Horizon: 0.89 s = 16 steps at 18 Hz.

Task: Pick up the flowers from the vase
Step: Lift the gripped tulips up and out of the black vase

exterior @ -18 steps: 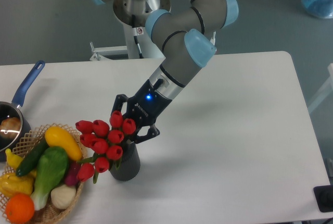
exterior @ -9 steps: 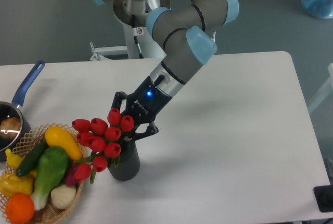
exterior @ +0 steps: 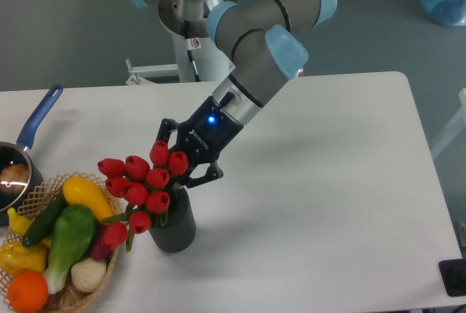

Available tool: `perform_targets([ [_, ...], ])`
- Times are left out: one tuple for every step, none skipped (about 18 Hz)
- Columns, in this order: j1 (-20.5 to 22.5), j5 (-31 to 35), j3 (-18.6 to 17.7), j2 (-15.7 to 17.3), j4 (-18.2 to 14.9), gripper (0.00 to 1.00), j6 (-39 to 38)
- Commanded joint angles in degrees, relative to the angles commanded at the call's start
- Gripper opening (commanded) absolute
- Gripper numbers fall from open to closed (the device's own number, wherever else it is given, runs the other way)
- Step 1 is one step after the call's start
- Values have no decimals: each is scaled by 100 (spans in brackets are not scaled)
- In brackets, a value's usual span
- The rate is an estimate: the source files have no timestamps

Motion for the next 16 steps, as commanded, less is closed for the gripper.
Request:
perform_targets([
  [17,-88,-9,35,-9,38,-9],
  [44,-115,-44,87,-9,38,-9],
  [61,-115,-61,131,-9,38,-18],
  [70,-124,-70,202,-17,38,-18],
  [79,-142,-70,237,-26,38,-18],
  [105,-272,-70,246,-44,38,-61],
  [132,-369,-70,246,-35,38,-114],
  [175,-475,-70,246,-26,38,-123],
  [176,-571,-70,246,-18,38,-123],
  [185,-659,-70,246,-18,38,-114],
  [185,-704,-70,246,-18,37,-106],
  [185,-722,-70,246,-9,37,-97],
  [185,-730,-62,246,-9,37,-97],
  [185,-731,-53,255,-9,37,-97],
  [193,-757,-27,281,-9,37,-105],
  [193,-835,-18,290,-9,37,-114],
])
